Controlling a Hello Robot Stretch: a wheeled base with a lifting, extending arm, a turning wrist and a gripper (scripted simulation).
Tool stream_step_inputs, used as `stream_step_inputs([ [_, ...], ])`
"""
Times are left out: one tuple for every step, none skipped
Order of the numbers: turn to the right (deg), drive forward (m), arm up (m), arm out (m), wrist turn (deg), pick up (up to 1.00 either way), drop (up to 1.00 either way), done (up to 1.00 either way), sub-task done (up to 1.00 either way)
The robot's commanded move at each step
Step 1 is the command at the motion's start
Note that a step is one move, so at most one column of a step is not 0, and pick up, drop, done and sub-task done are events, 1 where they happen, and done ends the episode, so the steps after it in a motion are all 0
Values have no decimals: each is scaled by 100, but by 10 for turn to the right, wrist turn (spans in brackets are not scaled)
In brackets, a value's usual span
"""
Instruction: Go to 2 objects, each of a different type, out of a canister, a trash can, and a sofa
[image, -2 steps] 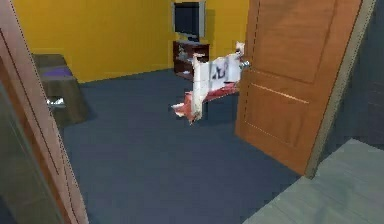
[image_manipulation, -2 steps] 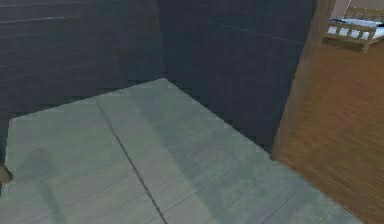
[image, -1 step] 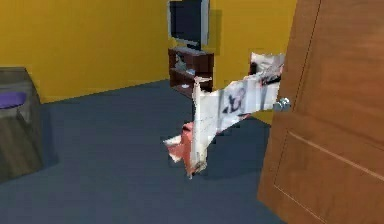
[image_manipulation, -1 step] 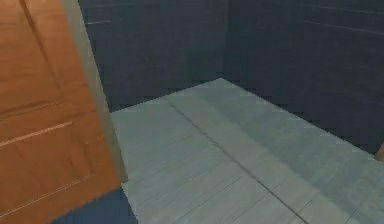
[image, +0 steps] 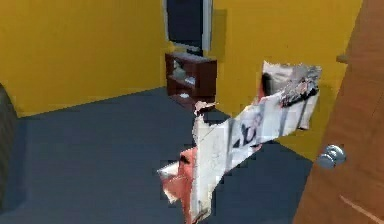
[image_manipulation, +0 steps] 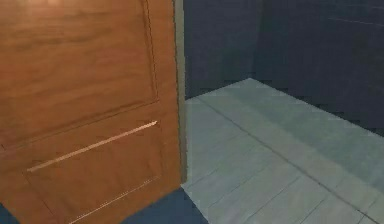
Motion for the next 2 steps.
stream_step_inputs([
  [120,0,0,0,0,0,0,0,0],
  [0,0,0,0,0,0,0,100,0],
])
